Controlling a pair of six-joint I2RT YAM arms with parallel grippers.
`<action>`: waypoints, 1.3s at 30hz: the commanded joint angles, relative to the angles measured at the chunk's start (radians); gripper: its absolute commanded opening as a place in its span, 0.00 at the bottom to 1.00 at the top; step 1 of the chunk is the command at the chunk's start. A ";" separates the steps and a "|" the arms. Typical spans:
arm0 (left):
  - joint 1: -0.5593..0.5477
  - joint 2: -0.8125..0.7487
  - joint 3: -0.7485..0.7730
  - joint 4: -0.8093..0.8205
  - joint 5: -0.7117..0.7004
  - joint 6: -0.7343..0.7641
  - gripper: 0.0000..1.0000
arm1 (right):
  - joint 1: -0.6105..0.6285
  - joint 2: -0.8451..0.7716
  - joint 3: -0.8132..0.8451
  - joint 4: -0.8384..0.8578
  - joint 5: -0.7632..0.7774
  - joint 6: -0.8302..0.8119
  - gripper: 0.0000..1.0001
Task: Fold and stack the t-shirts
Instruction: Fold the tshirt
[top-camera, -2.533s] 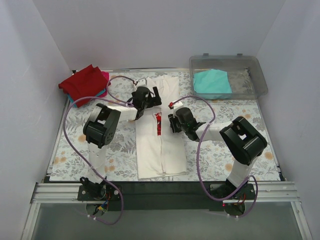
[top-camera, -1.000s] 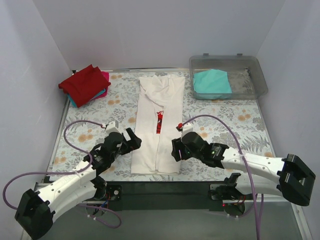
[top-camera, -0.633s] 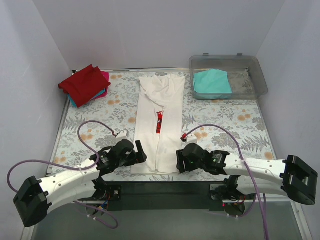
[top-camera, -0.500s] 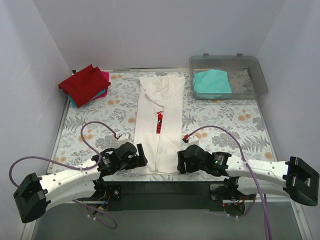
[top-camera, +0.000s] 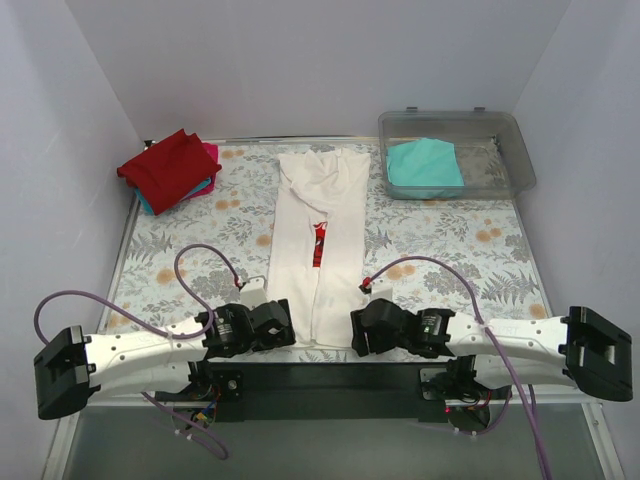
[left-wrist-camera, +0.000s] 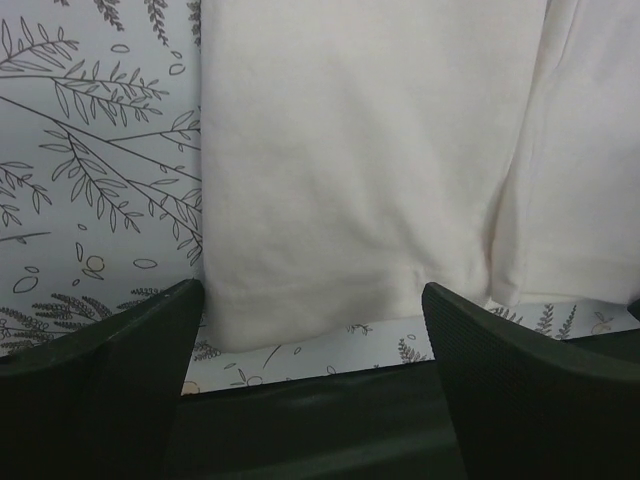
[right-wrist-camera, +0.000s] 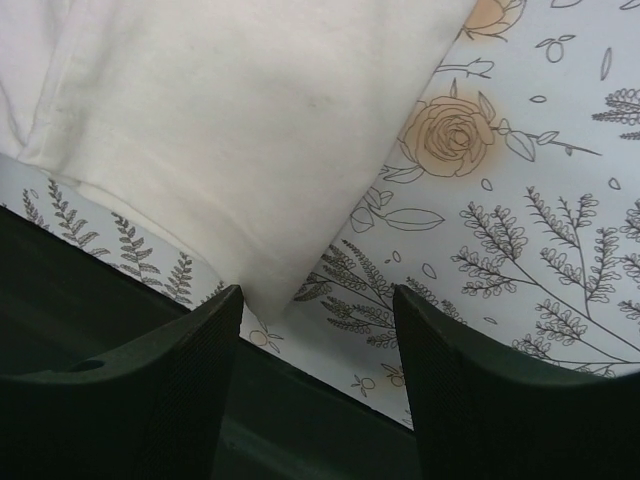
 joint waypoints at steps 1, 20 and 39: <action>-0.053 0.019 0.001 -0.122 -0.021 -0.091 0.83 | 0.026 0.039 0.042 0.026 0.037 0.040 0.56; -0.106 -0.034 -0.002 -0.195 -0.088 -0.204 0.77 | 0.075 0.131 0.079 0.032 0.085 0.046 0.38; -0.107 -0.049 -0.039 -0.109 -0.056 -0.198 0.61 | 0.074 0.091 0.050 -0.074 0.157 0.094 0.02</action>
